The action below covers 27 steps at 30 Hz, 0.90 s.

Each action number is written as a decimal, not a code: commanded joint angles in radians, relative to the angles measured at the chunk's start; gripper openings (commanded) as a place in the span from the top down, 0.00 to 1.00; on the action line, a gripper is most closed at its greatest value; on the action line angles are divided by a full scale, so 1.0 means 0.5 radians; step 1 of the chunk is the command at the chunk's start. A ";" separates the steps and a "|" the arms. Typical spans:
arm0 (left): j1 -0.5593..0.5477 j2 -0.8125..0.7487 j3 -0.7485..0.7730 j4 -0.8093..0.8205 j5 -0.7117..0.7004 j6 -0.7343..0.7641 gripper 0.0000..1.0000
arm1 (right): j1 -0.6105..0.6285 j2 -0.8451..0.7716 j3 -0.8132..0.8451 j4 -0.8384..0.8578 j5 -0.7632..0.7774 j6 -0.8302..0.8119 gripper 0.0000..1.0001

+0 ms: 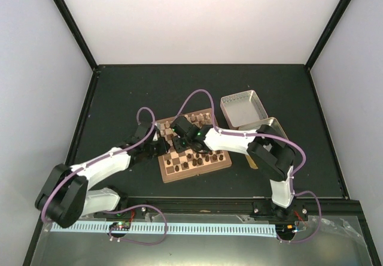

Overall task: Set up the chess pieces on the board
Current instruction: Pick up the chess piece from the chessboard.

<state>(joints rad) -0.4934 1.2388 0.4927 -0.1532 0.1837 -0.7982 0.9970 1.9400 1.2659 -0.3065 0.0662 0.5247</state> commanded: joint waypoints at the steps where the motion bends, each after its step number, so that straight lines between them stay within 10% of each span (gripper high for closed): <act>1: 0.042 -0.194 -0.040 -0.081 -0.103 -0.042 0.91 | -0.009 -0.114 0.056 0.042 -0.017 -0.045 0.80; 27: 0.155 -0.331 -0.160 -0.080 -0.069 -0.037 0.88 | -0.009 0.230 0.365 -0.139 0.164 -0.049 0.76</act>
<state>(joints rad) -0.4252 1.0733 0.4152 -0.1947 0.1356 -0.8162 0.9970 2.0491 1.4342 -0.3588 0.1123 0.5003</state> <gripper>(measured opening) 0.118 0.239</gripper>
